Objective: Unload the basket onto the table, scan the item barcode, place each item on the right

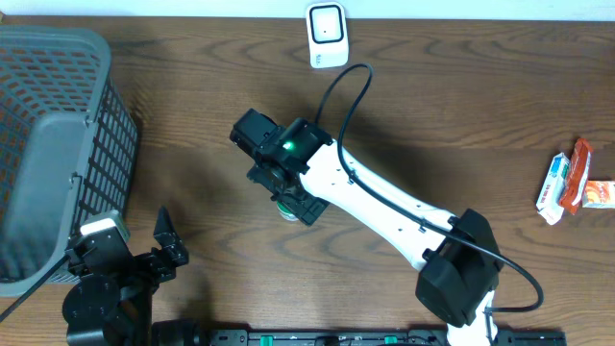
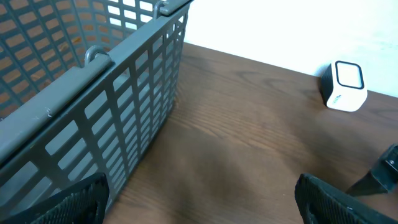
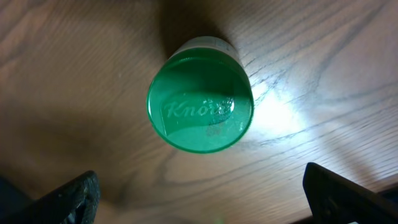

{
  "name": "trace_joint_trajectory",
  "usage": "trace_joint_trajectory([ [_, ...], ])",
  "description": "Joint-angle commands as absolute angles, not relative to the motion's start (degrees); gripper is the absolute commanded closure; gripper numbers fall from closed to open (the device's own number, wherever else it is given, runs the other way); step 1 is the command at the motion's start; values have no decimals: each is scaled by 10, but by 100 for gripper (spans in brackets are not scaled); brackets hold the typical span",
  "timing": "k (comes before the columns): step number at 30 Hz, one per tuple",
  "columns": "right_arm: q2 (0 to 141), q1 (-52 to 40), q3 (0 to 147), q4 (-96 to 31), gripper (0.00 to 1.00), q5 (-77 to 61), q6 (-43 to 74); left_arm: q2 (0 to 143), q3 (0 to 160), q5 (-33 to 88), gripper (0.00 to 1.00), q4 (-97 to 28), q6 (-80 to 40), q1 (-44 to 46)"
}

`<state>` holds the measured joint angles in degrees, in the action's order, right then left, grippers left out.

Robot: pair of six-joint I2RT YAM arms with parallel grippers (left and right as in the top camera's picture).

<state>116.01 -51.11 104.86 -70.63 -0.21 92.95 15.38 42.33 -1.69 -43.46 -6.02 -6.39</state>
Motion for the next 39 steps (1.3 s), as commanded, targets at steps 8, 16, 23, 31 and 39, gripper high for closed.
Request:
trace_joint_trajectory([
  [8,1231,-503,1044,-690,1,-8,1024,153,424,-22,4,-433,-63,-67],
  [16,1251,-499,1043,-678,14,-7,1018,153,424,-22,4,-433,-63,-67],
  [23,1253,-500,1042,-682,34,-5,957,153,424,-22,4,-433,-63,-67],
  [31,1253,-494,1042,-681,38,-3,681,153,424,-22,4,-433,-63,-67],
  [39,1239,-461,1048,-702,37,1,287,153,424,-22,4,-433,-63,-67],
])
